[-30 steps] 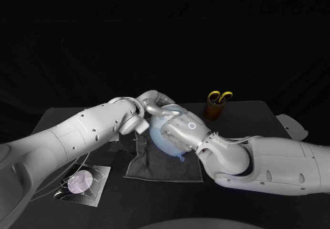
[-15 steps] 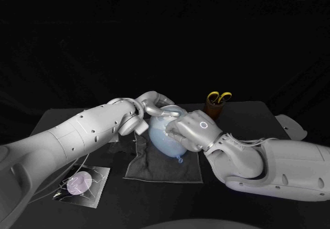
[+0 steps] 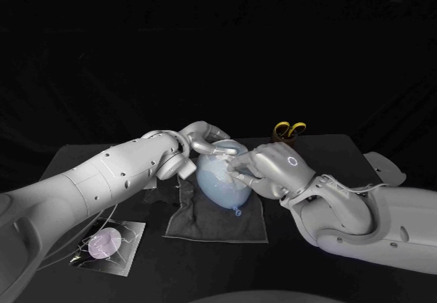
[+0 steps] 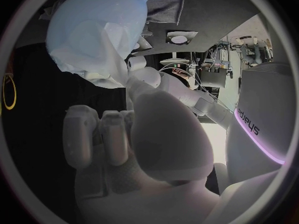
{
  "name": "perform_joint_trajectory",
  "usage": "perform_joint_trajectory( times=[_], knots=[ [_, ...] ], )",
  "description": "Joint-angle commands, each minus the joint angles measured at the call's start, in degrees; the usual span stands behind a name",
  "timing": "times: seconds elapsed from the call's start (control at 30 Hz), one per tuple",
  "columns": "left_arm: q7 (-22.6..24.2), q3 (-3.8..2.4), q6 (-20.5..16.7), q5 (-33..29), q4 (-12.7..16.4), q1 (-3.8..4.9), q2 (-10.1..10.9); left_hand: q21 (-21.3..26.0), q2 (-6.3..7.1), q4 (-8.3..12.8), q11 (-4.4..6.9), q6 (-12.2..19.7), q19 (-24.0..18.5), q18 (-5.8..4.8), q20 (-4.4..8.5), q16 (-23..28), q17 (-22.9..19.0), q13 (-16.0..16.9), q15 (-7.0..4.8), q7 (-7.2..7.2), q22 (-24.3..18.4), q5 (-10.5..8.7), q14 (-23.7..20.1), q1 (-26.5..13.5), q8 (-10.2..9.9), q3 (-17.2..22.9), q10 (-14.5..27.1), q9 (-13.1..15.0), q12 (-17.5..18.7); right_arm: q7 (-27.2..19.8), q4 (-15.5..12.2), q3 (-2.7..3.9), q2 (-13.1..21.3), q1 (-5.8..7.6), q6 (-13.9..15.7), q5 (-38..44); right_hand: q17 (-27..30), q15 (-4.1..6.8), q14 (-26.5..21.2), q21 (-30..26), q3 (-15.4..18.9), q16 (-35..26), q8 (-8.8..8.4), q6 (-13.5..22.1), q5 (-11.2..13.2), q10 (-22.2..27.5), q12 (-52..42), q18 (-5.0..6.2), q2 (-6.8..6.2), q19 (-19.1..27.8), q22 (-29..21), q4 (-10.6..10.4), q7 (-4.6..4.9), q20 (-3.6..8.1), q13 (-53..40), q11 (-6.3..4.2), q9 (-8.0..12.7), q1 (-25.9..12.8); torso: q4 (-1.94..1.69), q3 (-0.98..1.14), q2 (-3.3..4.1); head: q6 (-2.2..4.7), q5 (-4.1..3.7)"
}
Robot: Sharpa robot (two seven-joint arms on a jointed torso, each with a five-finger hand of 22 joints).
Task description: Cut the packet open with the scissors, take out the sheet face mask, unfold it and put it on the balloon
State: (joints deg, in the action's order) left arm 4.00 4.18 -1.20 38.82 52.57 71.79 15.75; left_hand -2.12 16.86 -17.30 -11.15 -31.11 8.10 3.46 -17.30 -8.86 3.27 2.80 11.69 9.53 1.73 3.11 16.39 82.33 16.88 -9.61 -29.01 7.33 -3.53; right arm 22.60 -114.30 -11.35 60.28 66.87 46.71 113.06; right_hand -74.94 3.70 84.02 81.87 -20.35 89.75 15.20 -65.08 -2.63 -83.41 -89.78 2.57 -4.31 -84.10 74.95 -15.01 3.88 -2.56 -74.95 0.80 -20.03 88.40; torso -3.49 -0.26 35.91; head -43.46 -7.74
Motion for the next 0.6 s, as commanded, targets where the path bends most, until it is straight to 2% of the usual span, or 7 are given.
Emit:
perform_joint_trajectory(
  times=[0.03, 0.27, 0.37, 0.43, 0.6],
  knots=[
    [-0.5, 0.08, 0.9, 0.0, 0.0, -0.09, -0.1, 0.1, -0.12, 0.0, 0.08, -0.3, -0.1, -0.18, 0.25, 0.0, 0.1, 0.1, -0.21, 3.31, -0.1, 0.16, 0.1, 0.6, -0.2, 0.3, -0.4, 0.1, 0.2, -3.3, -0.3, 0.01, 0.9, 0.18, 2.7, -5.9, -15.1, 0.51, 6.0, -0.3, -0.4, 0.2, 0.40, 0.0, -0.2, -6.6, -0.2, -0.34, -0.16, -0.7, 8.8, 0.0, -0.29, 0.29, -15.0, -1.16, -0.6, -0.6, -0.06, -0.03, 0.07, 0.02, -0.06],
    [-0.6, 0.08, 1.0, -0.1, -0.1, -0.10, -0.1, 0.1, -0.12, 0.0, 0.08, -0.3, -0.1, -0.18, 0.25, 0.0, 0.1, 0.1, -0.21, 3.31, -0.1, 0.16, 0.1, 0.6, -0.2, 0.3, -0.4, 0.1, 0.2, -4.7, 0.1, 0.00, 1.7, 0.53, 2.5, -11.7, -15.1, 0.51, 6.0, -0.9, -0.7, 0.2, 0.43, 0.6, -0.2, -6.6, -0.2, -0.20, -0.46, -0.3, 8.4, -0.1, -0.16, 0.33, -15.0, -1.10, -0.7, -1.1, -0.04, -0.02, 0.05, 0.00, -0.05],
    [-0.6, 0.08, 1.0, -0.2, -0.1, -0.09, -0.2, 0.1, -0.12, 0.0, 0.08, -0.3, -0.1, -0.18, 0.25, 0.0, 0.1, 0.1, -0.21, 3.31, -0.1, 0.16, 0.1, 0.6, -0.2, 0.3, -0.4, 0.1, 0.2, -5.2, 0.7, -0.01, 1.6, 0.61, 2.4, -14.1, -15.1, 0.26, 6.0, -2.3, -0.5, 0.2, 0.16, 1.9, -0.2, -6.6, -0.2, 0.13, -1.74, 0.6, 7.5, -0.2, 0.28, 0.24, -15.0, -0.79, -0.7, -1.8, -0.08, -0.02, 0.03, 0.07, -0.01],
    [-0.6, 0.08, 1.0, -0.2, -0.1, -0.09, -0.2, 0.1, -0.12, 0.0, 0.08, -0.3, -0.1, -0.18, 0.25, 0.0, 0.1, 0.1, -0.21, 3.31, -0.1, 0.16, 0.1, 0.6, -0.2, 0.3, -0.4, 0.1, 0.2, -5.1, 1.0, -0.01, 1.6, 0.64, 2.2, -14.8, -15.1, 0.14, 6.0, -2.6, -0.6, 0.2, 0.06, 2.3, -0.2, -6.6, -0.2, 0.17, -2.05, 0.7, 7.3, -0.1, 0.44, 0.16, -15.0, -0.66, -0.7, -2.0, -0.08, -0.03, 0.03, 0.06, -0.11],
    [-0.6, 0.08, 1.0, -0.2, -0.2, -0.09, -0.2, 0.2, -0.13, 0.0, 0.05, -0.3, -0.2, -0.17, 0.26, 0.1, 0.0, 0.1, -0.22, 3.35, -0.1, 0.16, 0.0, 0.6, -0.2, 0.3, -0.3, 0.1, 0.2, -4.4, 2.0, -0.01, 1.7, 0.78, 1.5, -15.6, -15.1, -0.01, 6.0, -2.7, -0.8, 0.2, 0.25, 2.2, -0.2, -6.6, -0.2, 0.18, -2.05, 0.8, 7.3, 0.1, 0.43, 0.04, -15.0, -0.63, -0.8, -1.9, 0.00, -0.02, 0.07, 0.05, -0.09]
  ],
)
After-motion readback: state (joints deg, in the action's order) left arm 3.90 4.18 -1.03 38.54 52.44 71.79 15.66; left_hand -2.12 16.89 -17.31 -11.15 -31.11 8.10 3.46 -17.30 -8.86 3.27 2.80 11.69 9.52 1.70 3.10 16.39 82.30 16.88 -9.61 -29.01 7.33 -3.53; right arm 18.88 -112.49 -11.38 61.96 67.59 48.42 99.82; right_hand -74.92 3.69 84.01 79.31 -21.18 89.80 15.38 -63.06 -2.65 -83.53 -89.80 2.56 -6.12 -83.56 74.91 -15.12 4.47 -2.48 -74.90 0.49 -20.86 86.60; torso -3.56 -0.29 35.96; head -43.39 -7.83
